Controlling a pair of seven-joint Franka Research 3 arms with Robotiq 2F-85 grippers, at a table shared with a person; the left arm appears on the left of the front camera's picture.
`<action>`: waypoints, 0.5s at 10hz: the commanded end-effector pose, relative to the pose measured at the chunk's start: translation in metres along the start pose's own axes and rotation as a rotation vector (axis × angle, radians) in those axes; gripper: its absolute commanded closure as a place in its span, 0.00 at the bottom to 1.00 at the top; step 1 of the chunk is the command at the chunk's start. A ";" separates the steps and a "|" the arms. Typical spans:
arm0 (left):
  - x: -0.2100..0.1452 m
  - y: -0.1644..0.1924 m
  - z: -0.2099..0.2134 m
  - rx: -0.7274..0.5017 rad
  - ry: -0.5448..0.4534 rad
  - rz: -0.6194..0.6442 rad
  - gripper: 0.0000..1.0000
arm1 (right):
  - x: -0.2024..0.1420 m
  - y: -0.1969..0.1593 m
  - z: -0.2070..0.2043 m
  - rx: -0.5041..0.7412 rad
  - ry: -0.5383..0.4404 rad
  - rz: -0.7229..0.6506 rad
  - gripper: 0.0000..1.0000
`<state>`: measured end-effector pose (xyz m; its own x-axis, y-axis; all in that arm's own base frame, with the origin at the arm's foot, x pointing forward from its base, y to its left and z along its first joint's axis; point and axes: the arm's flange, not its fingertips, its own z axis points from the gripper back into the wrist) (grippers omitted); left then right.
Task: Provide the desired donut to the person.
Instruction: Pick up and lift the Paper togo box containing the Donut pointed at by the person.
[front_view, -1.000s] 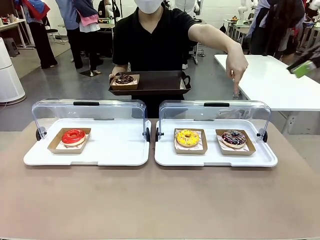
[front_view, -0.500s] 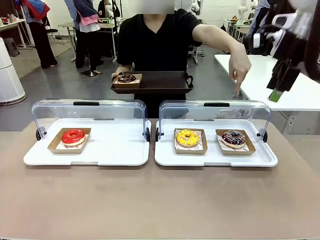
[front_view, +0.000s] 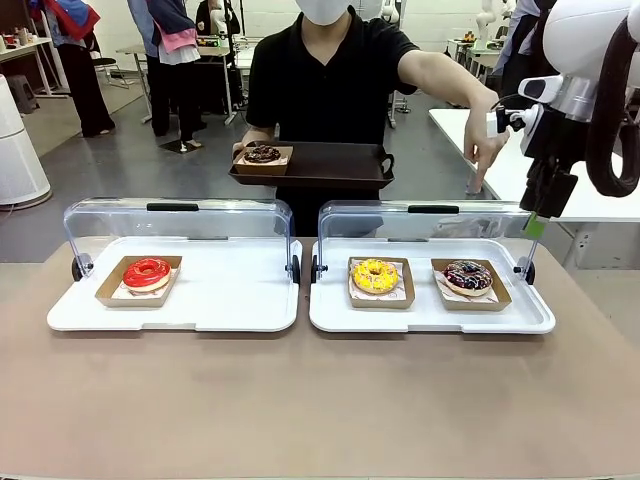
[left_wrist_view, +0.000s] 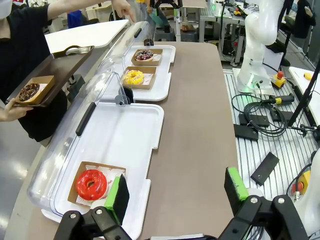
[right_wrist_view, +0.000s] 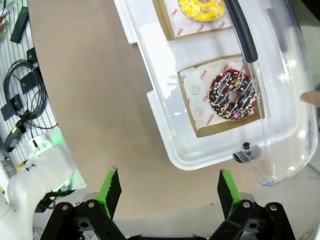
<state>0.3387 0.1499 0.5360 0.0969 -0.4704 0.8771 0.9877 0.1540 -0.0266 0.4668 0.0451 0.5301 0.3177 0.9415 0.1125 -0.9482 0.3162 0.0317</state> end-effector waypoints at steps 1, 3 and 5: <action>0.002 0.000 0.001 -0.001 -0.005 0.008 0.00 | 0.001 -0.002 0.001 -0.007 0.005 0.001 0.00; 0.002 0.000 0.001 -0.001 -0.005 0.008 0.00 | 0.001 -0.002 0.001 -0.007 0.005 0.001 0.00; 0.002 0.000 0.001 -0.001 -0.005 0.008 0.00 | 0.001 -0.002 0.001 -0.007 0.005 0.001 0.00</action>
<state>0.3387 0.1499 0.5360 0.0969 -0.4704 0.8771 0.9877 0.1540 -0.0266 0.4670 0.0452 0.5308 0.3171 0.9416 0.1130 -0.9484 0.3158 0.0299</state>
